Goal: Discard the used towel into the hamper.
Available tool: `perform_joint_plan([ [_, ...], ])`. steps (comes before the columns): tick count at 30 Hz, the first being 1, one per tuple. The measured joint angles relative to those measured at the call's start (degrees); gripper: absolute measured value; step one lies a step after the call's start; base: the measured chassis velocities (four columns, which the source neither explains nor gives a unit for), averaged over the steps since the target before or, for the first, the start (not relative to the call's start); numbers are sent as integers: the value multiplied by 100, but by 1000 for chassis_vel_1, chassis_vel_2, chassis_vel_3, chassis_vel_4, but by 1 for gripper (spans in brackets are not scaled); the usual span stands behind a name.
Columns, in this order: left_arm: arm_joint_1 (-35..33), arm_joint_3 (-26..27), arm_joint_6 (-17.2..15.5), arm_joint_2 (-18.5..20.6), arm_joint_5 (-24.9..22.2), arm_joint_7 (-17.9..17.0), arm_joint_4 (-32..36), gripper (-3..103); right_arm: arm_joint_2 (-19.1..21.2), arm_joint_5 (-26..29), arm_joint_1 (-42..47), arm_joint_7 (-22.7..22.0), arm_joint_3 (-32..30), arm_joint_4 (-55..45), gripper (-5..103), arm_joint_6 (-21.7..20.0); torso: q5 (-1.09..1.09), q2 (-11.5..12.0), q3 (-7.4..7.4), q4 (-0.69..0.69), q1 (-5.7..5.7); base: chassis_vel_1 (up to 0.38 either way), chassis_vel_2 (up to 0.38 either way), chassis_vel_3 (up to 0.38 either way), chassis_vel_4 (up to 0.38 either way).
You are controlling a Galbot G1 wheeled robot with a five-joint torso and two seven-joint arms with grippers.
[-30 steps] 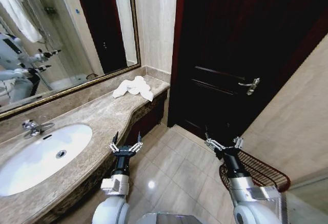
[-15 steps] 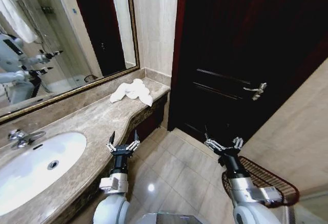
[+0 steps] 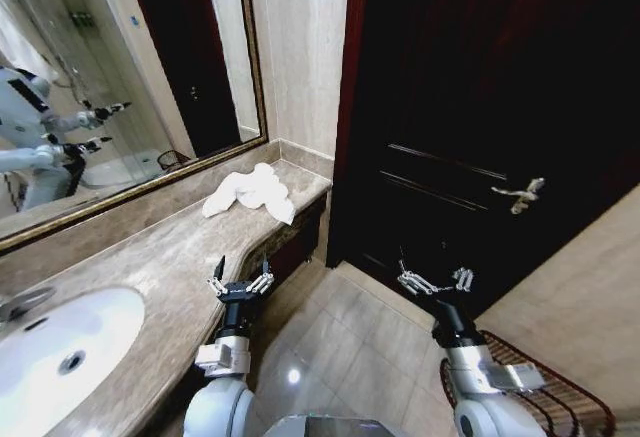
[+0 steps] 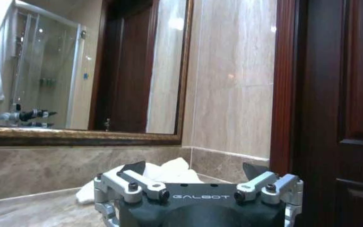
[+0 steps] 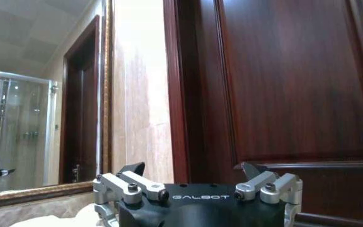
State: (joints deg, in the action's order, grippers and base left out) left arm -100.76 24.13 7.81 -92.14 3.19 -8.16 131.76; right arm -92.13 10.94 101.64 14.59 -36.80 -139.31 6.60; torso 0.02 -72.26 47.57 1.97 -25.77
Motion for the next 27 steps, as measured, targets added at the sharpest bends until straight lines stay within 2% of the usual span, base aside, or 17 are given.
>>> perform_joint_plan([
  [2, 0, 6, -10, 0, 0, 0, -8, 100, 0, 1, 0, -2, 2, 3, 100, -2, 1, 0, 0, 0, 0, -244, 251, 225, -236],
  [3, 0, 12, -30, 1, 0, 0, -24, 100, 0, 2, -3, -3, 3, 7, 100, -5, -6, 0, 0, 0, 0, -244, 234, 249, -227],
  [10, 38, 9, -113, 0, 18, -77, -73, 100, 0, 11, -18, -6, 4, 26, 100, 10, 0, 0, 0, 0, -1, -243, 234, 222, -230],
  [13, 101, 78, -325, 0, -5, -286, -74, 99, 0, 8, -23, -90, 3, 57, 100, 156, -3, 1, 1, 1, -3, -202, 195, 227, -187],
  [15, 266, 118, -645, 0, -110, -377, -34, 97, 1, -17, -38, -109, -9, 80, 100, 101, -3, 2, 1, 0, -4, -160, 132, 116, -149],
  [16, 266, 118, -645, 0, -110, -377, -34, 97, 1, -17, -38, -109, -9, 80, 100, 101, -3, 2, 1, 0, -4, -128, 101, 116, -149],
  [20, 731, 283, -1238, 0, -270, -514, -61, 95, 27, -94, -90, -55, 9, 196, 100, 63, 0, 2, 1, 0, -2, -60, 44, 18, -35],
  [21, 731, 283, -1238, 0, -270, -514, -61, 95, 27, -94, -90, -55, 9, 196, 100, 63, 0, 2, 1, 0, -2, 0, 0, 0, 0],
  [22, 946, 396, -1374, 0, -399, -551, -200, 95, 41, -121, -80, -33, 13, 219, 100, 67, -6, 1, 0, 0, 2, 0, 0, 0, 0],
  [24, 1330, 587, -1518, 0, -625, -644, -495, 94, 87, -121, -63, -14, -41, 268, 100, 88, -1, 0, -1, -1, 5, 53, -33, -61, 26],
  [25, 1330, 587, -1518, 0, -625, -644, -495, 94, 87, -121, -63, -14, -41, 268, 100, 88, -1, 0, -1, -1, 5, 49, -50, -56, 14],
  [27, 1626, 733, -1747, 1, -695, -596, -662, 92, 174, -13, -68, -51, -144, 308, 100, 58, -3, -1, -1, 0, 5, 10, -25, -28, 7],
])
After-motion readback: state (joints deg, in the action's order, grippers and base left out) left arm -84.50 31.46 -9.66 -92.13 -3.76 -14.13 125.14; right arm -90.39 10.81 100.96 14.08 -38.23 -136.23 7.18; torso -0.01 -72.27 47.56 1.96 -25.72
